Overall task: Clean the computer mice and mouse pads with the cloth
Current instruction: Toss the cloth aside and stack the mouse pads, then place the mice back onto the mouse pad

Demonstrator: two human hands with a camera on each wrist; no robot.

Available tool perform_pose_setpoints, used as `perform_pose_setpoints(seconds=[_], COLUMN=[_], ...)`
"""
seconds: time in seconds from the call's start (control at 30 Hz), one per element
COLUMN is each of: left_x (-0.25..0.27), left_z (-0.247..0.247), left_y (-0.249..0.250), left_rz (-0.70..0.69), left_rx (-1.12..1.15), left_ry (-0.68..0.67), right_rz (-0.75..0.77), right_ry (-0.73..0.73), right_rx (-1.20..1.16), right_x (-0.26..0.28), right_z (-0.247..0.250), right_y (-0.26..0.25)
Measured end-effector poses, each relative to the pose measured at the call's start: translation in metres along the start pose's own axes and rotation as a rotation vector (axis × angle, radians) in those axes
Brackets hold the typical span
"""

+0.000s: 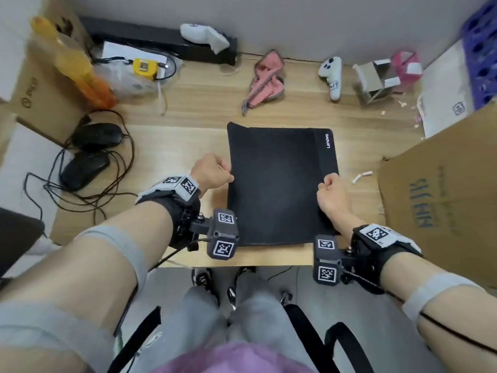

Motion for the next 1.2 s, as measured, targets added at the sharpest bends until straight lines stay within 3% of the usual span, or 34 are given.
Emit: perform_pose_setpoints(seconds=[0.2,0.5,0.7,0.93,1.13,1.2], left_x=[-0.008,-0.014,-0.018,-0.022,-0.028,-0.027], left_z=[-0.055,-0.064,-0.087,-0.085,-0.046,-0.03], left_y=[0.047,0.035,0.045,0.047,0.038,0.03], left_rz=[-0.016,0.111,0.127,0.151,0.206,0.183], left_rx=[0.031,-0.039,-0.256,-0.279,-0.243,-0.195], left_ry=[-0.051,0.03,-0.129,-0.161,-0.045,-0.036], right_rz=[-0.003,-0.037,-0.03,-0.085,-0.005,0.007], right_ry=[0.021,-0.028,-0.103,-0.19,-0.338,-0.294], right_rx=[0.024,0.059,0.137,0.119,0.1,0.095], right_x=[-0.04,-0.064,-0.063,-0.058,-0.052,-0.049], right_z=[0.034,0.043,0.039,0.03,0.004,-0.005], right_y=[0.041,0.043,0.046,0.036,-0.002,-0.014])
Point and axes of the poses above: each hand's wrist, its own x-axis away from the middle knuckle, its own z-axis out of the back of the hand, y = z × x, the point moved 2 cm from there along -x, towards the middle knuckle, and after that the axes turned 5 degrees about -z, right-handed, at the moved point
